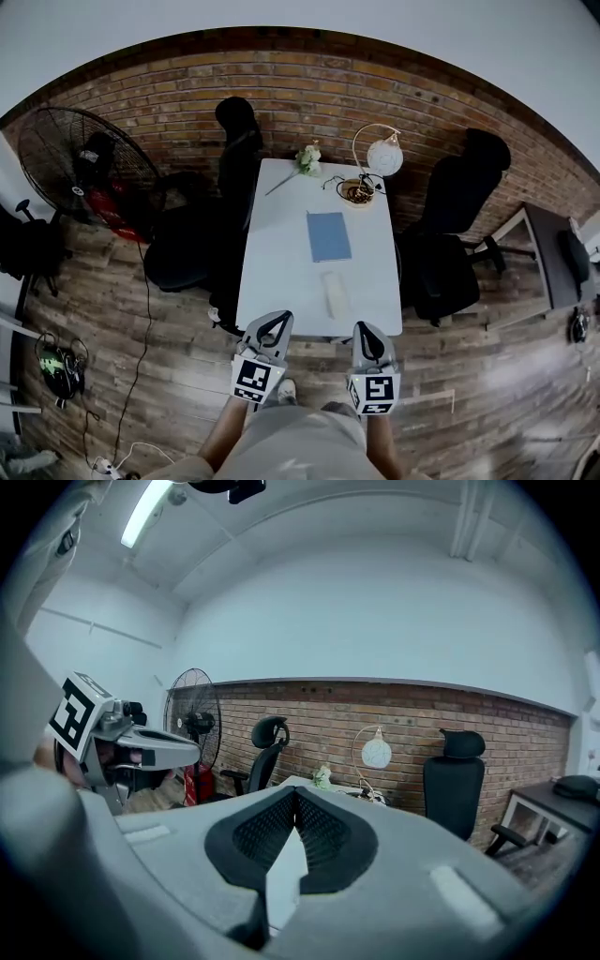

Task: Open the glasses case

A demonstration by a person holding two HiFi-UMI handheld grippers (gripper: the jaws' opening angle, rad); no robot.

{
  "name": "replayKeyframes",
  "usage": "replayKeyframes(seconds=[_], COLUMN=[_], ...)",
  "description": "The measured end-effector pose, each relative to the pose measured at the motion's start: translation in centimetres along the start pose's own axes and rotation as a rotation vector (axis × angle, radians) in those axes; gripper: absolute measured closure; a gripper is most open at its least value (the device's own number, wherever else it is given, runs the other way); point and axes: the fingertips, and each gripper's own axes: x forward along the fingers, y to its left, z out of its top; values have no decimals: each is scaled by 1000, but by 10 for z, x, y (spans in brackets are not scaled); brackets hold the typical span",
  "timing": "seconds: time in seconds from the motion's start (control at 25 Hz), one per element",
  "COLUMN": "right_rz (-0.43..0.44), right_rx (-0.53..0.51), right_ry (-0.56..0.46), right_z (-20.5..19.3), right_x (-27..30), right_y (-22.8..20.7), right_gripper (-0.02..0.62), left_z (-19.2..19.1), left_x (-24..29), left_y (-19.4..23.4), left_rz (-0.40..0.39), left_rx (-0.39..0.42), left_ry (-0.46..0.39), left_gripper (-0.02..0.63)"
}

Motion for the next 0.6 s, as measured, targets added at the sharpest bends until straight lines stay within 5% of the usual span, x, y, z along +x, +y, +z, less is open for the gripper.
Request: replayKeyframes(seconds=[0.6], right_rz=[-7], right_rx=[-16], right_ry=[20], right_z=[1], right_x=[11], right_y=[13], right_gripper=[589], left_z=[-7], left_x=[-4], left_y=[16], left_rz=[-11], left_rx=[-34], left_ry=[-7], left_gripper=[603])
